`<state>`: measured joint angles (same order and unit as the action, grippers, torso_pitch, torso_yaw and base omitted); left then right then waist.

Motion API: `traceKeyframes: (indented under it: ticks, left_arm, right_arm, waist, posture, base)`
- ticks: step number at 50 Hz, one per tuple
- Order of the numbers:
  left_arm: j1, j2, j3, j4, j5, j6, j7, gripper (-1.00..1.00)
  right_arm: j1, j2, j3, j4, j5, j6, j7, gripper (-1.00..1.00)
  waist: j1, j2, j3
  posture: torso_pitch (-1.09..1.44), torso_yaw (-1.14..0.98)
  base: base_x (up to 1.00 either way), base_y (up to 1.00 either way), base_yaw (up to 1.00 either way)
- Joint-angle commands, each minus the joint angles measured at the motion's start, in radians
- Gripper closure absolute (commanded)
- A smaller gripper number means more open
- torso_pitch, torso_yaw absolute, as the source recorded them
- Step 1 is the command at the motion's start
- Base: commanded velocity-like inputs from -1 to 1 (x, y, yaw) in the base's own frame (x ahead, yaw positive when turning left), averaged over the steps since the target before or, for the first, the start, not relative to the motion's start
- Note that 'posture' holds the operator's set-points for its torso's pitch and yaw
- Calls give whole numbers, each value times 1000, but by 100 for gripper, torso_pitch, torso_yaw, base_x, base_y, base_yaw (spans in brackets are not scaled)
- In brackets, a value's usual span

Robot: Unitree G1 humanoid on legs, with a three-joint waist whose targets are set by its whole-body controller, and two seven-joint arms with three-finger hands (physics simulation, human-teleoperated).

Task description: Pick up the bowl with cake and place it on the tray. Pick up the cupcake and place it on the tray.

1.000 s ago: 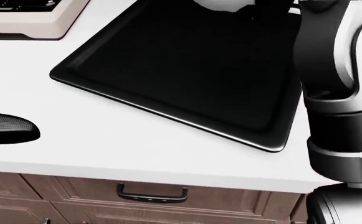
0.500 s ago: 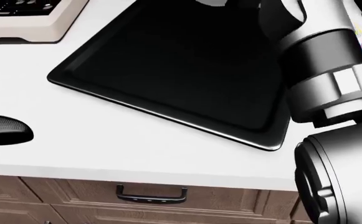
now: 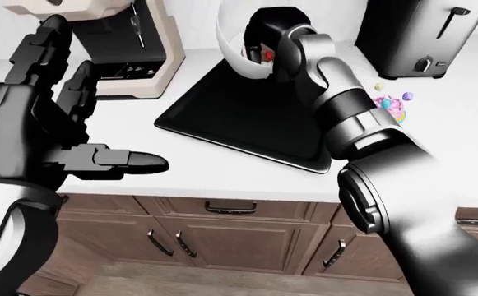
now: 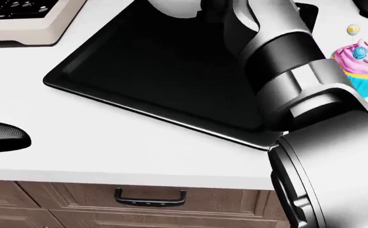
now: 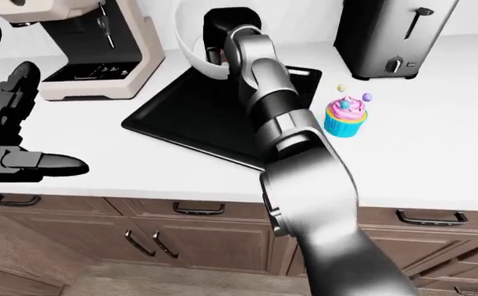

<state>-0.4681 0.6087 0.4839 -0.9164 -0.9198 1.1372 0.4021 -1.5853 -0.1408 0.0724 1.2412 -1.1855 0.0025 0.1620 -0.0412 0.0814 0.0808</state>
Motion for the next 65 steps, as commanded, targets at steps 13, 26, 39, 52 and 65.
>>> traceKeyframes:
  ticks: [13,26,39,52,65]
  left_arm:
    - [-15,15,33,-7,15,-27,-8,-100]
    - [-2,8,39,-8,33,-34,-24,-100]
    - [2,12,53,-10,22,-35,-22,-100]
    - [-5,21,54,-9,3,-36,-4,-100]
    - [-28,30,25,-11,-32,-28,47,-100]
  right_arm:
    - [3,32,15,-74,-27,-27,-33,100]
    - [44,51,22,-83,-54,-39,-13,100]
    - [80,60,25,-102,-72,-56,-9,16]
    - [125,31,3,-229,-49,-58,85,-69]
    - [333,-59,-76,-741,90,37,346,-70]
  waist:
    - [7,-4,-40]
    - [11,-4,-43]
    - [11,-6,-44]
    - [12,-9,-43]
    - [19,-24,-40]
  posture:
    - [0,0]
    - [0,0]
    - [0,0]
    - [0,0]
    - [0,0]
  base:
    - [0,0,0]
    - [0,0,0]
    - [0,0,0]
    - [0,0,0]
    - [0,0,0]
